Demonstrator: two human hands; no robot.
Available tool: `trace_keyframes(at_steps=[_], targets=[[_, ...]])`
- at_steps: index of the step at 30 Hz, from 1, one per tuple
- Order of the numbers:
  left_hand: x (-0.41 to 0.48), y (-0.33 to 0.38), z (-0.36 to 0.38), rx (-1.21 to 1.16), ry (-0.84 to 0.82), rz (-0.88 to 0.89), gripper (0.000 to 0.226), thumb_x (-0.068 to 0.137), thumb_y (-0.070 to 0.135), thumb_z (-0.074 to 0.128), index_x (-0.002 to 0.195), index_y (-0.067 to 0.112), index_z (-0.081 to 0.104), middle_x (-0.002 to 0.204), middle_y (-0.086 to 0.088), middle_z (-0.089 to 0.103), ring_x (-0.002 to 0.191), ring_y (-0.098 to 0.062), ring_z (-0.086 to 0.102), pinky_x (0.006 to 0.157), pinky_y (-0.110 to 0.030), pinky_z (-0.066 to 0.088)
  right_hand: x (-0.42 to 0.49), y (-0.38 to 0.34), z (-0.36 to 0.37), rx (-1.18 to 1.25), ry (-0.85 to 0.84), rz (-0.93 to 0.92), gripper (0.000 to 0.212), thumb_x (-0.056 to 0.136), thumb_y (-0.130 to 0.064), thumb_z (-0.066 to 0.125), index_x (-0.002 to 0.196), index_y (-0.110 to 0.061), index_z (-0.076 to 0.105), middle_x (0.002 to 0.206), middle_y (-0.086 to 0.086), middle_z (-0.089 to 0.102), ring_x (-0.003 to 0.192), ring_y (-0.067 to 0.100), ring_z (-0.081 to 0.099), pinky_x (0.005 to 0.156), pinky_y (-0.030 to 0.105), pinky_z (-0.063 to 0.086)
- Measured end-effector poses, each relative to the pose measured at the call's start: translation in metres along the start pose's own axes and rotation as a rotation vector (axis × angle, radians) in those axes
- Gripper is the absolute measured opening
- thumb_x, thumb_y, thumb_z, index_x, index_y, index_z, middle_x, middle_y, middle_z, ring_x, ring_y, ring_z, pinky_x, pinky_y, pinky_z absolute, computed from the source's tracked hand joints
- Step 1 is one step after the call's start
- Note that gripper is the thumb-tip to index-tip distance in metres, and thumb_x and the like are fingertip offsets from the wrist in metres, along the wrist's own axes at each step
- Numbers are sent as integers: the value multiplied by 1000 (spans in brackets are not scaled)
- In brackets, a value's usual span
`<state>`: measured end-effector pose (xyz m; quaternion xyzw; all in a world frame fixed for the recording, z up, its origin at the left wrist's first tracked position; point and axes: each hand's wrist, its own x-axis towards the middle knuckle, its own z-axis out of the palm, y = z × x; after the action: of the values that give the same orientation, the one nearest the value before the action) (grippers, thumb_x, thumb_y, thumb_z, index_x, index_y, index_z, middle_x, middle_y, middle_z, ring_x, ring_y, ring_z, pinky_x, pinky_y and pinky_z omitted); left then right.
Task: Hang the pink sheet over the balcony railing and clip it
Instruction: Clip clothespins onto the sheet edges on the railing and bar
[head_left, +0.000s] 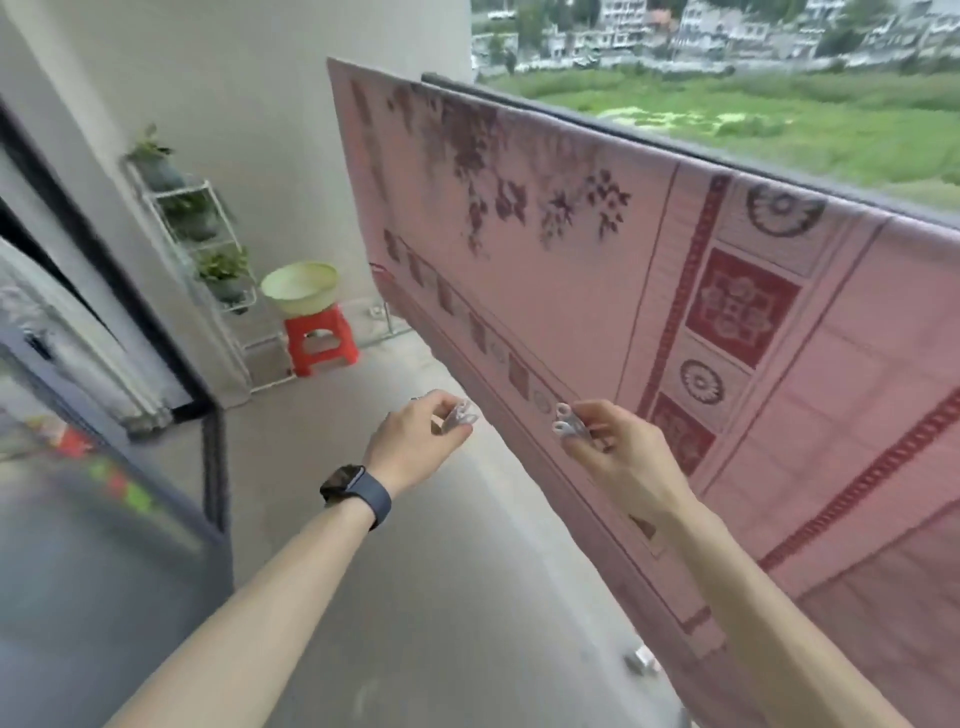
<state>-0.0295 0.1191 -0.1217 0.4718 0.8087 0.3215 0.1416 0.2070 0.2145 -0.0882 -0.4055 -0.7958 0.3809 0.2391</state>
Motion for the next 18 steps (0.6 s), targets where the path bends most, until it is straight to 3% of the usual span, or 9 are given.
trace_keyframes(at_steps=[3,6,12,18], targets=[[41,-27,-50,0,110,-32,25,76,54,64,94,37,64,87,16,69,79,-8,67,78,-35,55,79,-37,32,-76,-44,-153,19,88,-35,67,108,-35,67,105,-10,69,96,9,65,85,35,54],[94,-53,-97,25,212,-44,23,79,44,72,97,30,68,87,12,70,77,-9,67,77,-34,54,156,-68,67,-173,-45,-288,27,90,-31,66,117,-30,65,112,-5,66,103,19,61,88,36,50],[229,-91,-194,122,340,-18,22,81,32,74,102,27,69,89,11,71,81,-13,65,79,-34,53,313,-127,127,-267,-45,-465,33,94,-37,60,127,-30,61,122,-11,63,111,18,53,89,33,46],[345,-135,-268,222,413,-22,26,84,46,67,106,32,65,99,17,69,84,-9,65,77,-34,55,461,-194,176,-302,-47,-559,37,94,-34,61,131,-29,59,127,-7,61,117,20,52,93,34,45]])
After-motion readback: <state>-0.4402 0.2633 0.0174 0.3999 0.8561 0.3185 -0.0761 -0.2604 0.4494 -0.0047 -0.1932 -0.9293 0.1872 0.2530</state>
